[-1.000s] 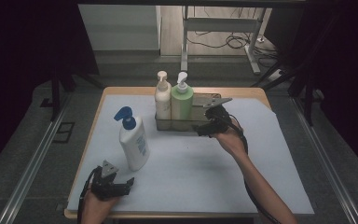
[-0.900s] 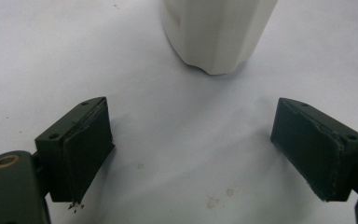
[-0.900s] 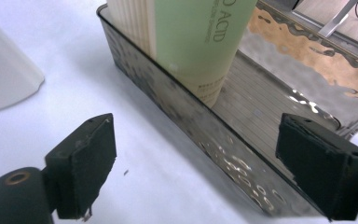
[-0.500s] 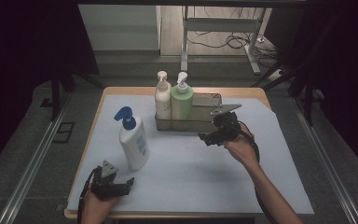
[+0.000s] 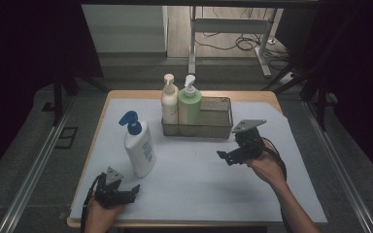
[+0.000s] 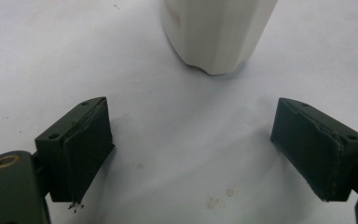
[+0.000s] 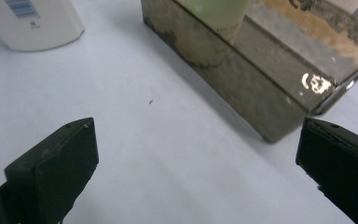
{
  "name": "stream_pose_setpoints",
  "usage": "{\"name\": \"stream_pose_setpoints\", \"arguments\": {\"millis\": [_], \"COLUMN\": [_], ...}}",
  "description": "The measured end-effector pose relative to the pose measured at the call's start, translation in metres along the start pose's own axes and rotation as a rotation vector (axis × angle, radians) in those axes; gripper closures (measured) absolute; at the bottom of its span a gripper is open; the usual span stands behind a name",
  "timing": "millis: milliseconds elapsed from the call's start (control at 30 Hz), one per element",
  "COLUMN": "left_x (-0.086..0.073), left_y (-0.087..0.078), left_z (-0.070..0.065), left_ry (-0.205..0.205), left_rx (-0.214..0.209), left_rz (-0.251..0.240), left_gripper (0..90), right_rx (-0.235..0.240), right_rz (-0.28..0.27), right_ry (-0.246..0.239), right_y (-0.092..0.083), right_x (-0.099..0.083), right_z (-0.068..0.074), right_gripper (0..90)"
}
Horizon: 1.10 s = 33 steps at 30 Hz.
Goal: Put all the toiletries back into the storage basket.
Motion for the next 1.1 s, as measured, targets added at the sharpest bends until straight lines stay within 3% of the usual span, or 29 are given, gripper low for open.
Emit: {"name": "stream_pose_setpoints", "arguments": {"millis": [367,567,900,1100], "left_x": [0.000,0.000,0.000,0.000], "left_y": [0.000,0.000,0.000,0.000], "left_z": [0.000,0.000,0.000,0.000], "left_ry": [-0.003,-0.006,-0.006,-0.006], "left_rx": [0.001,0.001,0.001,0.002], "left_rz": [-0.001,-0.001,-0.002,-0.003], "left_gripper": [12.1,12.1,12.1,12.2], "right_rx": [0.029,0.005,-0.031,-0.057], "right_rz": [0.002,0.003,0.027,0.049], "right_ry": [0.020,0.040,0.125,0.154], "right_y": [-0.007,-0.006,0.004,0.013], "right_x": [-0.037,-0.059,-0.105,-0.123], "right_z": [0.010,0.010,0.003,-0.002], "right_gripper": [0.0,0.0,0.0,0.0]}}
Point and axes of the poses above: each handheld gripper's, and its own axes: y roughly forward along the jaws, x roughly out of its top, z roughly to its left, the point moved 8 cm from there along y, roughly forward along the jaws
